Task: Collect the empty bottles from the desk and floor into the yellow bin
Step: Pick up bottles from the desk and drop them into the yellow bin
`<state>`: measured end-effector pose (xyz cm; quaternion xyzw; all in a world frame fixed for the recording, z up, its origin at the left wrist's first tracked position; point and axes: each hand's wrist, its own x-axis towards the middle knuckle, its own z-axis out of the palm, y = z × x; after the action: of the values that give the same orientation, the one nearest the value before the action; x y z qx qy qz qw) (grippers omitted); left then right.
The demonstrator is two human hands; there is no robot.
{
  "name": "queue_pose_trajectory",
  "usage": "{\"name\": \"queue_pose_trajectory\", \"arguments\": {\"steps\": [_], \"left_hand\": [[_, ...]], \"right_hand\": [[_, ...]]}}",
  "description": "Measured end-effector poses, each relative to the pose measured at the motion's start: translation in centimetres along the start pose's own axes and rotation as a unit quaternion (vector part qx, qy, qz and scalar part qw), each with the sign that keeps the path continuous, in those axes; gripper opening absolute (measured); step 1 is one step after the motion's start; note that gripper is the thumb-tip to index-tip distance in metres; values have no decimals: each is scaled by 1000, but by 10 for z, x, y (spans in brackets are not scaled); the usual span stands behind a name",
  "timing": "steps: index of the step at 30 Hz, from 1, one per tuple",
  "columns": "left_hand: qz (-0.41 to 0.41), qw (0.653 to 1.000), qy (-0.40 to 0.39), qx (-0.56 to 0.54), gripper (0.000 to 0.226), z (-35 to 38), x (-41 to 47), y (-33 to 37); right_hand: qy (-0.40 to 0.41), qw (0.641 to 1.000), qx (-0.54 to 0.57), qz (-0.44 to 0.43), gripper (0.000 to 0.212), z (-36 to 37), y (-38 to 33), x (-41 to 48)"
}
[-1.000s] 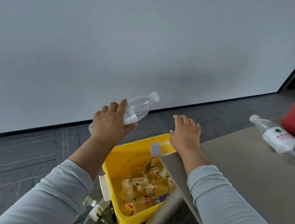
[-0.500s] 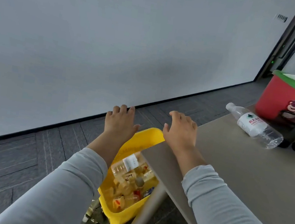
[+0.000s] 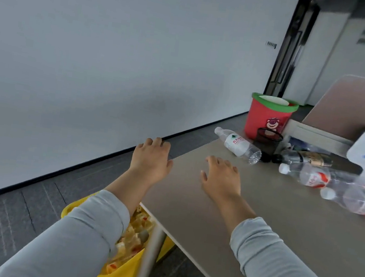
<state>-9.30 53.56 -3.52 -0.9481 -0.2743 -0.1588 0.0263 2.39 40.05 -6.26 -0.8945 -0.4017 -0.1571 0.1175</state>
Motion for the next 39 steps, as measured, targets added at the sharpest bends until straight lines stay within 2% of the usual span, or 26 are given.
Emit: {"name": "queue_pose_trajectory", "arguments": {"steps": [11, 18, 23, 30, 39], "left_hand": [[171, 984, 4, -54, 51, -6, -16, 197], [297, 950, 17, -98, 51, -14, -51, 330], [367, 922, 16, -120, 49, -14, -84, 408], [406, 900, 0, -161, 53, 2, -113, 474], [401, 896, 5, -190, 72, 40, -104, 502]], "right_hand": [[39, 983, -77, 162, 44, -88, 164, -118], [56, 945, -138, 292, 46, -148, 254, -225], [55, 915, -145, 372, 39, -173, 296, -296], [57, 896, -128, 421, 43, -161, 322, -349], [70, 899, -110, 419, 46, -148, 349, -334]]}}
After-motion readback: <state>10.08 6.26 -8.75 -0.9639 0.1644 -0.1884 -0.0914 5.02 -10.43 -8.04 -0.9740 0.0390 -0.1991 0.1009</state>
